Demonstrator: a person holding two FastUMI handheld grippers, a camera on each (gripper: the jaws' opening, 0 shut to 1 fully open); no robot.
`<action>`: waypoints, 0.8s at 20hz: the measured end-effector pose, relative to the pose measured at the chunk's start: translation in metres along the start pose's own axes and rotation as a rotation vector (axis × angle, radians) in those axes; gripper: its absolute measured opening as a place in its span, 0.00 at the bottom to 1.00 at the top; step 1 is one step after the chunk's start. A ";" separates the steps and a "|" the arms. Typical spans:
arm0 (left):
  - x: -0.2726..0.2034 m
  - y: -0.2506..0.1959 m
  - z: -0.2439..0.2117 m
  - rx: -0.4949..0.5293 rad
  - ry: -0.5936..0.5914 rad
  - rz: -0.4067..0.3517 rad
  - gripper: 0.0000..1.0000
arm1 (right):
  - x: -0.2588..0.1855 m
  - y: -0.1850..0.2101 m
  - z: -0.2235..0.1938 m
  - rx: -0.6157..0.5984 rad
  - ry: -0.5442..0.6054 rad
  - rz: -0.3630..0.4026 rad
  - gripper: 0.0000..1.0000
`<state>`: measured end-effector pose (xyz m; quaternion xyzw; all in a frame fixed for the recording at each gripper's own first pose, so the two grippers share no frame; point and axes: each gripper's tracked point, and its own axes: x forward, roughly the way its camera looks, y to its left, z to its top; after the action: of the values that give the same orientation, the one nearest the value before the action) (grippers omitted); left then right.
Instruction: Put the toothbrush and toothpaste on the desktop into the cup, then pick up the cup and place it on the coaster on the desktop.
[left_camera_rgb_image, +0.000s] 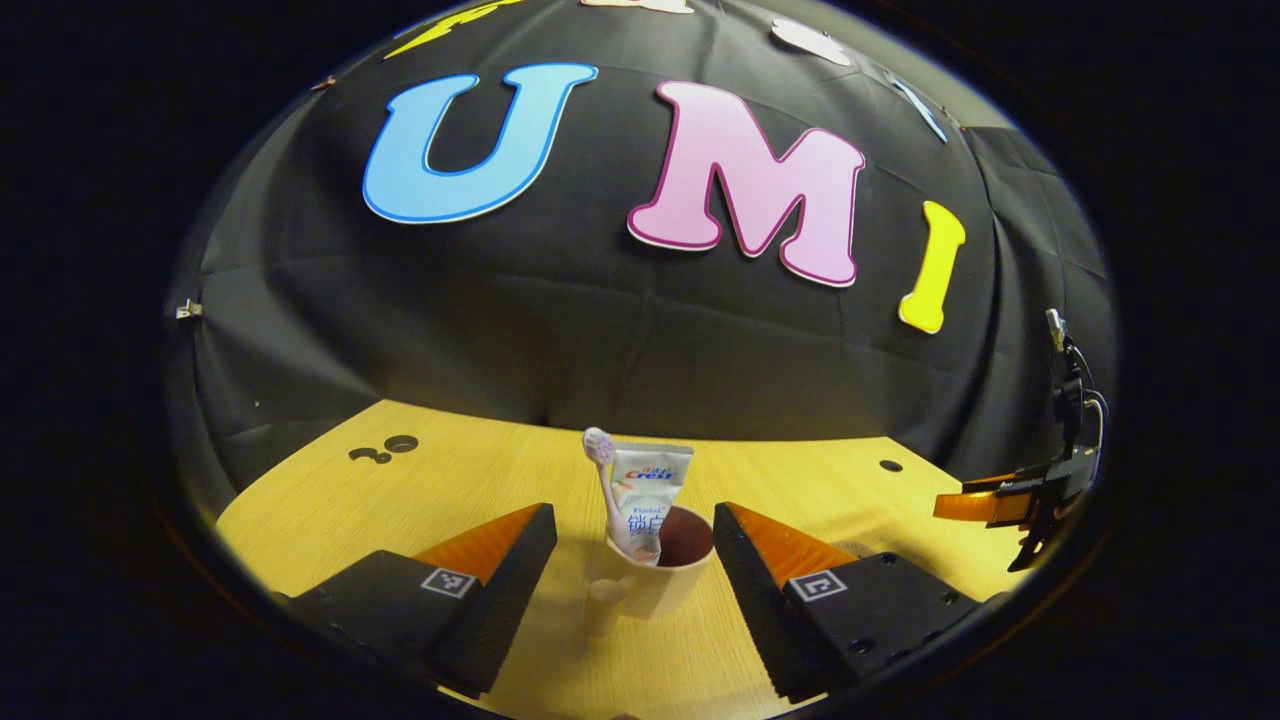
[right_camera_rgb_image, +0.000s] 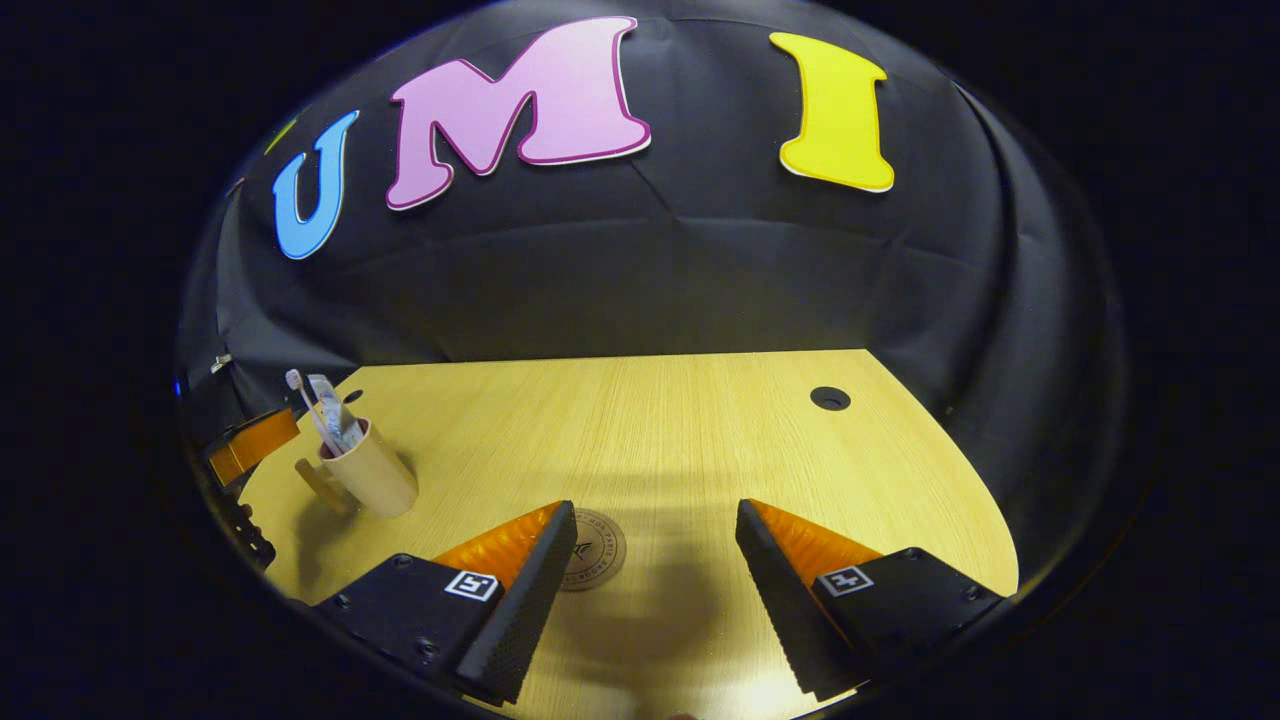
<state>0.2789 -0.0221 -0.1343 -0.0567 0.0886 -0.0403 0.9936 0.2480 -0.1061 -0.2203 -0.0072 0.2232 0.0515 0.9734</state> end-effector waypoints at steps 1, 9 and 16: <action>-0.001 0.001 -0.004 0.010 0.032 -0.007 0.97 | -0.001 0.001 0.000 0.003 -0.002 0.003 0.99; 0.006 0.005 -0.038 0.041 0.302 -0.061 0.98 | -0.023 0.019 -0.014 0.023 0.023 0.051 0.99; 0.021 0.011 -0.062 -0.013 0.442 -0.075 0.95 | -0.044 0.007 -0.047 0.026 0.086 0.047 0.99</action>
<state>0.2888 -0.0192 -0.2001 -0.0561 0.3024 -0.0882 0.9474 0.1876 -0.1055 -0.2430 0.0086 0.2656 0.0713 0.9614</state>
